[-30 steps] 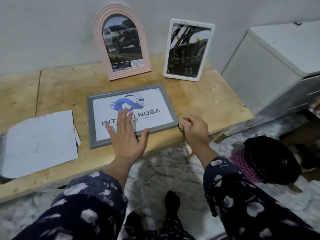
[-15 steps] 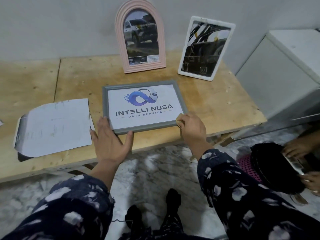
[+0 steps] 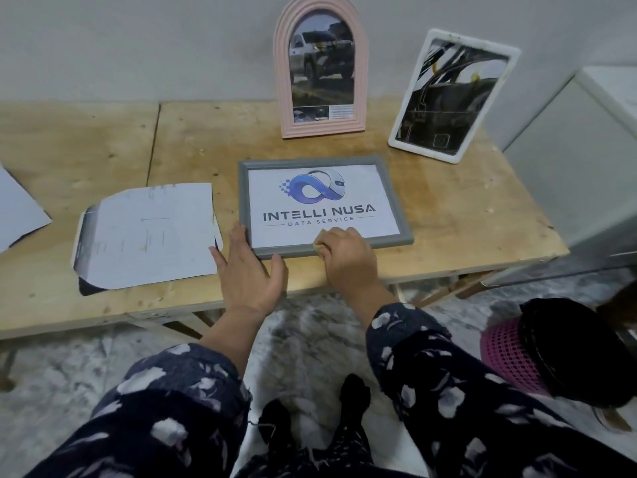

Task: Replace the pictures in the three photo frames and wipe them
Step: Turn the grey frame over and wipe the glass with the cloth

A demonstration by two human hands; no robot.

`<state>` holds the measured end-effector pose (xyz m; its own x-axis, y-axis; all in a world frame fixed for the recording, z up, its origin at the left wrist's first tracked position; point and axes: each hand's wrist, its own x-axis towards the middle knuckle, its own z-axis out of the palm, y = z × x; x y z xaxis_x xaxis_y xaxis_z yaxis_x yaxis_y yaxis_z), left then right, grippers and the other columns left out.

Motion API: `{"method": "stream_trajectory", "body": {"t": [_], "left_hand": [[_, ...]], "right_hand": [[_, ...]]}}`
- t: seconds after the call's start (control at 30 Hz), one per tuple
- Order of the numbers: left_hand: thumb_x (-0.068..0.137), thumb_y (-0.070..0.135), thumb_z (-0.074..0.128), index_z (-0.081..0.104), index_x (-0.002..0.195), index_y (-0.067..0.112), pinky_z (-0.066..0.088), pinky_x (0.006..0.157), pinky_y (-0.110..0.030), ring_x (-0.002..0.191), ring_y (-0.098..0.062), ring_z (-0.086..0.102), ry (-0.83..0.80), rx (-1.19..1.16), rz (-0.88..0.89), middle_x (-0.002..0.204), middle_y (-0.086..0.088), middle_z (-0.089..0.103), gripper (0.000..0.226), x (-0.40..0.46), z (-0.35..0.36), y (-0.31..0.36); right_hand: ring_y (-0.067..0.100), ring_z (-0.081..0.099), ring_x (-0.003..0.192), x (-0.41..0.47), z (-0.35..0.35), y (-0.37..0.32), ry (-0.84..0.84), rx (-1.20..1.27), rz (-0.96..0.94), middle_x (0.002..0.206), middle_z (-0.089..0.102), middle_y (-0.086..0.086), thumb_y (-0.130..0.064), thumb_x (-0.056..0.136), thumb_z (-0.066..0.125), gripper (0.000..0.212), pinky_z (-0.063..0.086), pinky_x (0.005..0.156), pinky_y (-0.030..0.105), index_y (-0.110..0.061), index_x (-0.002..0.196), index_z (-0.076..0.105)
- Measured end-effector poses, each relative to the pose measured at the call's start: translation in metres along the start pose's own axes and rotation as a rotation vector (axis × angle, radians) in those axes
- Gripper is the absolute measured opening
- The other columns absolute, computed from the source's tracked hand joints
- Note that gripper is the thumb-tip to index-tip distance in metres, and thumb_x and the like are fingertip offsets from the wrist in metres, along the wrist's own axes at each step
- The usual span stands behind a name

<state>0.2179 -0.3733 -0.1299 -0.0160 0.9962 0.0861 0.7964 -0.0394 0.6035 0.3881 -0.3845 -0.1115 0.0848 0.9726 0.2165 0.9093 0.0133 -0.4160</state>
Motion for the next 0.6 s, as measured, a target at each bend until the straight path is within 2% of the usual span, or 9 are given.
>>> {"method": "stream_trajectory", "body": {"t": [0.1, 0.17, 0.23, 0.3, 0.37, 0.47, 0.5, 0.6], "left_hand": [[0.086, 0.034, 0.044, 0.024, 0.145, 0.006, -0.004, 0.12, -0.044, 0.133, -0.025, 0.036, -0.019, -0.106, -0.035, 0.141, -0.009, 0.045, 0.068, 0.0, -0.005, 0.003], [0.092, 0.021, 0.046, 0.024, 0.147, 0.008, 0.008, 0.119, -0.049, 0.139, -0.029, 0.021, -0.042, -0.219, -0.102, 0.145, -0.007, 0.042, 0.06, 0.0, -0.008, 0.003], [0.094, 0.02, 0.042, 0.027, 0.146, 0.016, 0.022, 0.114, -0.052, 0.143, -0.033, 0.013, -0.065, -0.34, -0.196, 0.147, -0.002, 0.041, 0.054, 0.004, -0.013, 0.001], [0.096, 0.025, 0.035, 0.033, 0.143, 0.02, 0.027, 0.112, -0.046, 0.141, -0.031, 0.022, -0.073, -0.472, -0.299, 0.142, -0.002, 0.046, 0.047, 0.01, -0.017, -0.002], [0.102, 0.032, 0.026, 0.032, 0.143, 0.019, 0.03, 0.106, -0.038, 0.133, -0.028, 0.036, -0.106, -0.491, -0.335, 0.139, -0.005, 0.048, 0.044, 0.017, -0.023, -0.001], [0.103, 0.035, 0.027, 0.026, 0.147, 0.016, 0.036, 0.1, -0.038, 0.123, -0.031, 0.05, -0.117, -0.34, -0.308, 0.136, -0.01, 0.052, 0.048, 0.027, -0.039, 0.001], [0.102, 0.034, 0.031, 0.026, 0.147, 0.016, 0.038, 0.101, -0.039, 0.122, -0.03, 0.051, -0.114, -0.29, -0.304, 0.136, -0.01, 0.054, 0.048, 0.032, -0.042, 0.001], [0.098, 0.028, 0.044, 0.034, 0.143, 0.017, 0.043, 0.101, -0.04, 0.121, -0.025, 0.054, -0.089, -0.179, -0.274, 0.136, -0.003, 0.055, 0.047, 0.05, -0.047, 0.0]], "right_hand": [[0.017, 0.038, 0.072, 0.004, 0.009, -0.027, -0.115, 0.06, -0.06, 0.076, 0.055, -0.006, -0.014, 0.087, 0.045, 0.021, 0.029, 0.063, 0.031, -0.015, 0.08, 0.065], [0.02, 0.046, 0.082, 0.01, 0.012, -0.043, -0.201, 0.053, -0.074, 0.09, 0.063, -0.002, -0.015, 0.092, 0.046, 0.022, 0.034, 0.069, 0.032, -0.016, 0.093, 0.068], [0.022, 0.051, 0.09, 0.014, 0.017, -0.061, -0.258, 0.075, -0.073, 0.098, 0.065, 0.0, -0.014, 0.092, 0.047, 0.024, 0.04, 0.076, 0.034, -0.017, 0.098, 0.07], [0.023, 0.056, 0.089, 0.018, 0.02, -0.077, -0.347, 0.179, -0.021, 0.094, 0.067, 0.003, -0.01, 0.087, 0.049, 0.025, 0.046, 0.08, 0.038, -0.016, 0.092, 0.072], [0.024, 0.063, 0.082, 0.023, 0.02, -0.082, -0.423, 0.414, 0.118, 0.087, 0.071, 0.005, -0.008, 0.083, 0.052, 0.022, 0.052, 0.078, 0.041, -0.013, 0.086, 0.073], [0.016, 0.062, 0.065, 0.035, 0.009, -0.084, -0.436, 0.621, 0.317, 0.09, 0.072, 0.002, -0.014, 0.088, 0.056, 0.019, 0.052, 0.061, 0.032, -0.015, 0.095, 0.073], [0.013, 0.059, 0.065, 0.042, 0.004, -0.081, -0.426, 0.64, 0.347, 0.093, 0.071, 0.001, -0.015, 0.09, 0.057, 0.019, 0.048, 0.061, 0.027, -0.015, 0.1, 0.073], [0.011, 0.057, 0.08, 0.069, -0.014, -0.07, -0.418, 0.576, 0.316, 0.093, 0.066, -0.002, -0.016, 0.091, 0.06, 0.021, 0.044, 0.075, 0.023, -0.012, 0.108, 0.071]]}}
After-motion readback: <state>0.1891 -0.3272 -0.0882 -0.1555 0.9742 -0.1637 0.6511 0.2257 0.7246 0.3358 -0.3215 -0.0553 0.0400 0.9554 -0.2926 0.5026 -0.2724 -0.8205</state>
